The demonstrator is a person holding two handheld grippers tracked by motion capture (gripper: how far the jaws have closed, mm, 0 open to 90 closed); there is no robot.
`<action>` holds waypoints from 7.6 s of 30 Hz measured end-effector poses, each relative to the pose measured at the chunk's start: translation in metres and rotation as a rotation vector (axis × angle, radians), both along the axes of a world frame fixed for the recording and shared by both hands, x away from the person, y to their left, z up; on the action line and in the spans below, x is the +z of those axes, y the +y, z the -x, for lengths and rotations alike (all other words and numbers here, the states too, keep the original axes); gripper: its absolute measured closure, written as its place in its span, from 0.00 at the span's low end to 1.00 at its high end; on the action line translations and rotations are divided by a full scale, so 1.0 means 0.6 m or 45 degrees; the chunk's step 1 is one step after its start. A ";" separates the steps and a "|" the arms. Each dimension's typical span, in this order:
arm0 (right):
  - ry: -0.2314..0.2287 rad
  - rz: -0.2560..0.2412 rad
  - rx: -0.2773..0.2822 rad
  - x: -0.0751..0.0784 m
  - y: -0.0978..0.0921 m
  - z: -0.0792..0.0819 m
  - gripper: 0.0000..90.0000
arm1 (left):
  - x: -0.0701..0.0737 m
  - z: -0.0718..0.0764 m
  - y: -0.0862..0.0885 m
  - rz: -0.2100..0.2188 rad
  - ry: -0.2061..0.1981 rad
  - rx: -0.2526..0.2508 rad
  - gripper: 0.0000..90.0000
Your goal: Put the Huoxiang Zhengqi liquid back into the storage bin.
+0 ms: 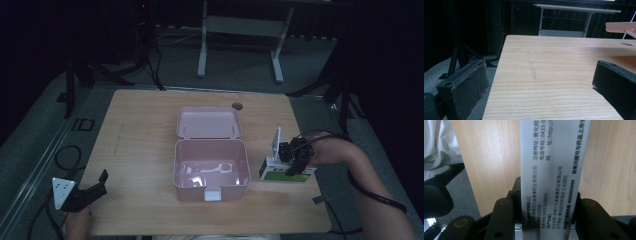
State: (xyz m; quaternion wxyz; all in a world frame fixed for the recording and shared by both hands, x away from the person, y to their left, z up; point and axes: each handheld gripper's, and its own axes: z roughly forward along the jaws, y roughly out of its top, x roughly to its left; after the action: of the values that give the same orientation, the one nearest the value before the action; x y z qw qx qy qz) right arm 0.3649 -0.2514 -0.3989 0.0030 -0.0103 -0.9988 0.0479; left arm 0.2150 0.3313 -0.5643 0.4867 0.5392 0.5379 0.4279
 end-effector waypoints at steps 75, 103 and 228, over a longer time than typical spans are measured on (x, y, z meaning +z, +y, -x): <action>0.018 -0.021 0.203 0.095 0.308 0.011 0.70 | 0.000 0.001 0.001 0.011 -0.008 -0.011 0.00; 0.072 -0.013 0.153 -0.065 0.340 -0.009 0.70 | 0.000 0.001 0.001 0.010 -0.007 -0.015 0.00; -0.637 -1.069 -1.134 -0.258 -0.147 -0.084 0.13 | 0.000 0.001 0.001 0.009 -0.005 -0.024 0.00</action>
State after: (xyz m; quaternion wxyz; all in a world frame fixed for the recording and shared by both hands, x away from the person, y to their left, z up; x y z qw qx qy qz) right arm 0.4155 -0.3398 -0.5536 -0.2057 -0.4312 -0.8034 -0.3554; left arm 0.2146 0.3317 -0.5644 0.4936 0.5417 0.5334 0.4223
